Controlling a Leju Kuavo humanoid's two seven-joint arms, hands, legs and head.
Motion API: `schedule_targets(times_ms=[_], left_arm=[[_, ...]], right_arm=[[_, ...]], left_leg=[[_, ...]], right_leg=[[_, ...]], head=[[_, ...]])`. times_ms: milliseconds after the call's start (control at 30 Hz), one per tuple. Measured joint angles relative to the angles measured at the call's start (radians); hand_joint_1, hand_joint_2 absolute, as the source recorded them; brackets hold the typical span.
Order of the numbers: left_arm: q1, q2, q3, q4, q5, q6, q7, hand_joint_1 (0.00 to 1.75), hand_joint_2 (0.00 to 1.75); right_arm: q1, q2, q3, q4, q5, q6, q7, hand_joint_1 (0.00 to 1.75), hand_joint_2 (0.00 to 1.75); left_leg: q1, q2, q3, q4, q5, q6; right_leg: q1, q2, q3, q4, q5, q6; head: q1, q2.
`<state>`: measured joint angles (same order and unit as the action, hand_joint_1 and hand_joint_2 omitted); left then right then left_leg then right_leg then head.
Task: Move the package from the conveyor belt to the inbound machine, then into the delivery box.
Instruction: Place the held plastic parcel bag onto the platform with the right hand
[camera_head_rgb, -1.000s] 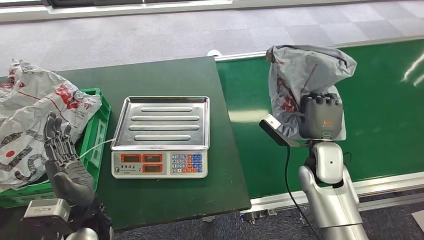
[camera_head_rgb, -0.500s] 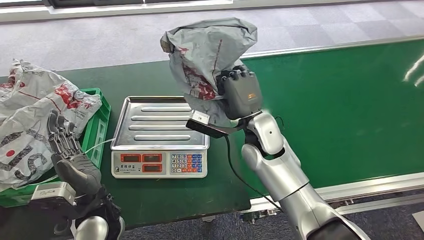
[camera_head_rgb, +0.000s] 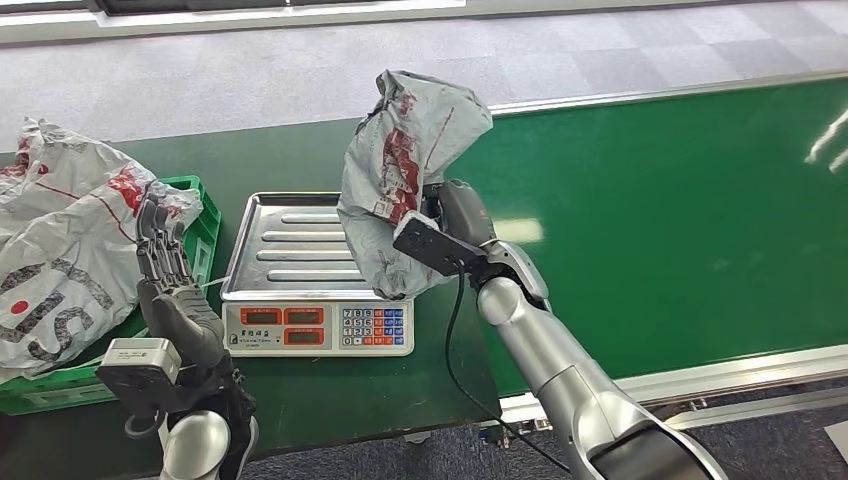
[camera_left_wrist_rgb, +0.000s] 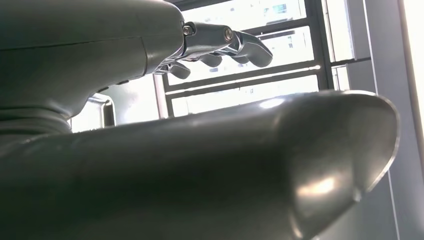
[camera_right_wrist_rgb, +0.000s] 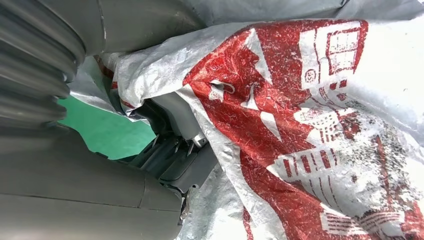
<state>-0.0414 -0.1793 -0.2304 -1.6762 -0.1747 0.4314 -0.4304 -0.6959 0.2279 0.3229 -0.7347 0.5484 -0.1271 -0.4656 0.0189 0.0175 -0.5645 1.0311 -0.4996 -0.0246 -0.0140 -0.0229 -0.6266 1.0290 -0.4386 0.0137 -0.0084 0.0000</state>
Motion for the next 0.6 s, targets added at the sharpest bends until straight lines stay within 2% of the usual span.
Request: schedule_targets(times_ms=[500,600], left_arm=[[-0.032,0.000,0.000,0.002,0.002,-0.029,0.009,0.00,0.00],[-0.034,0.000,0.000,0.006,0.009,-0.038,0.006,0.00,0.00]], right_arm=[[-0.067,0.001,-0.005,0.119,0.052,-0.021,0.020,1.75,1.75],[-0.094,0.005,-0.005,0.157,0.064,0.002,0.055,1.75,1.75]], left_leg=[[0.000,0.000,0.000,0.000,0.000,0.000],[0.000,0.000,0.000,0.000,0.000,0.000]], right_leg=[[0.000,0.000,0.000,0.000,0.000,-0.001],[0.000,0.000,0.000,0.000,0.001,-0.001]], head=[[0.000,0.000],[0.000,0.000]])
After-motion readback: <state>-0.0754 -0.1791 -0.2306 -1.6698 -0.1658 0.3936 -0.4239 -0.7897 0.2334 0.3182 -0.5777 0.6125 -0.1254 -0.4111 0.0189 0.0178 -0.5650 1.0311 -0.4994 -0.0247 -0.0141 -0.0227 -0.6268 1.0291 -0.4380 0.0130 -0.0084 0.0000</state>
